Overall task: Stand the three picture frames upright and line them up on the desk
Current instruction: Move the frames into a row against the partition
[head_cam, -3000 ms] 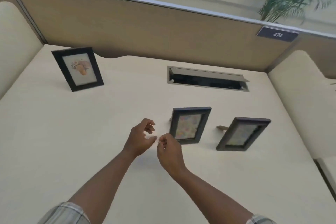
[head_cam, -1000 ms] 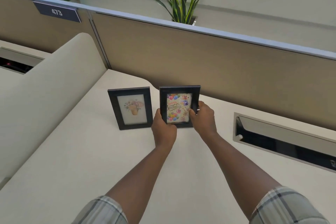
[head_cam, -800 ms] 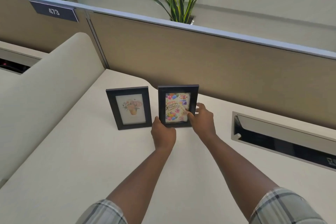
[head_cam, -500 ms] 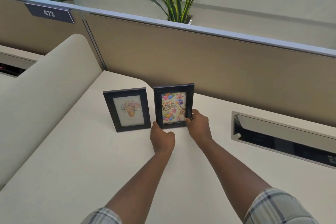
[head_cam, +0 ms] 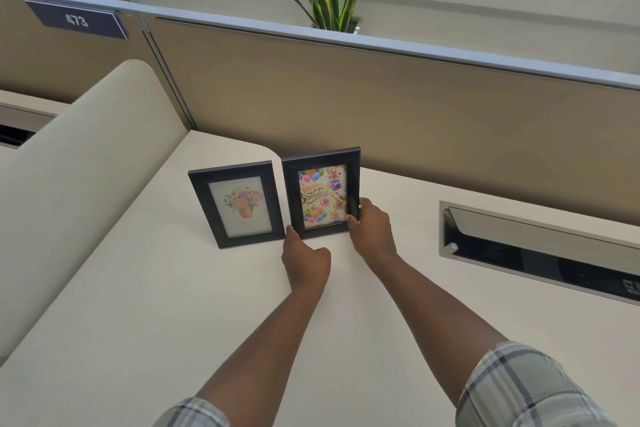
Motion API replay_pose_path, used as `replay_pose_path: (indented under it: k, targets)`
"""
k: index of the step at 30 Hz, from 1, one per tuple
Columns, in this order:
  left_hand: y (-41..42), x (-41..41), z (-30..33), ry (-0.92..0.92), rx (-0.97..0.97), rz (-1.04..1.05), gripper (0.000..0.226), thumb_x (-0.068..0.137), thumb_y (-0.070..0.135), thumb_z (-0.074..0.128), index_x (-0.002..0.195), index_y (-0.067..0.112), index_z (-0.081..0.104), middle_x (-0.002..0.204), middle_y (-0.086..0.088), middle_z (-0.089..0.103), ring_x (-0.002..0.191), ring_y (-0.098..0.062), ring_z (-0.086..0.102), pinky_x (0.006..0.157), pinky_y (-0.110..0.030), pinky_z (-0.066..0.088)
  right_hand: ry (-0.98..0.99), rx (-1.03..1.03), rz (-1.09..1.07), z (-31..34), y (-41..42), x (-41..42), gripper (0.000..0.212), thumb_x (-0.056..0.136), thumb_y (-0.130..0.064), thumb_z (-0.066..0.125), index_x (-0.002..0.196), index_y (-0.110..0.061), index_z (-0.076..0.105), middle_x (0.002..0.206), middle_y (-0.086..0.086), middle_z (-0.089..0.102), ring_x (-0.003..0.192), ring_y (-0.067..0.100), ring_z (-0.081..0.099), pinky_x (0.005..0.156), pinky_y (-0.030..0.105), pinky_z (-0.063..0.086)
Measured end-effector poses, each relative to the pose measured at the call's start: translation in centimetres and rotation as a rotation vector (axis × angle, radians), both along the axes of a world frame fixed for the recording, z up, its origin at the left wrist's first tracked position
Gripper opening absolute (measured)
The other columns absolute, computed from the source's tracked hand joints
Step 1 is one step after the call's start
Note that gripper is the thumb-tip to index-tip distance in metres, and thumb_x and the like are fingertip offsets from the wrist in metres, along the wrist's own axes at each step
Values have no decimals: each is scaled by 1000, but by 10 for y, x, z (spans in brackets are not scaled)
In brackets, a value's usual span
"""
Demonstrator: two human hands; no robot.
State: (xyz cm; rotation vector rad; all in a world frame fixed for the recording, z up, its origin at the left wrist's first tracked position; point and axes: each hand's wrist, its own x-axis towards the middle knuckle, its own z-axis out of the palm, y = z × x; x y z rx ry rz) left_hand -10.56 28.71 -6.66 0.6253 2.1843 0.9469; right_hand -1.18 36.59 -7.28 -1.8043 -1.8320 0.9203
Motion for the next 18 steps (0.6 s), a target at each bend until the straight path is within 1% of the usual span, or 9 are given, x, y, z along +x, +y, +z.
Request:
replay_pose_path:
  k: [13,14,17,18]
  targets:
    - [-2,-2,2,-9,-7,-66,89,82,-2,66,155,11,16,157,-10,34,143,-31,36,108,-37,42,-9,-15,-1,-3,3,0,34,95,-25,59,125,-12,51,127,10,63,113,28,63,92,38,54]
    - [-3,-2,3,-9,-12,-69,89,83,-2,66,155,11,15,158,-10,34,143,-31,36,108,-37,42,-4,-24,-2,-2,2,0,37,94,-25,60,127,-12,50,129,10,62,114,28,62,92,38,53]
    - [-6,2,5,-12,-32,-74,90,84,-2,64,155,9,11,160,-9,28,145,-30,33,109,-35,40,-20,-34,-52,3,-2,4,53,92,-26,64,138,-13,43,138,11,56,123,29,57,97,40,50]
    - [-9,6,8,-14,-37,-76,89,84,-1,64,155,8,11,161,-9,27,145,-30,32,110,-35,39,-23,-27,-74,7,-8,8,54,91,-27,65,139,-13,43,138,10,55,124,29,56,98,39,49]
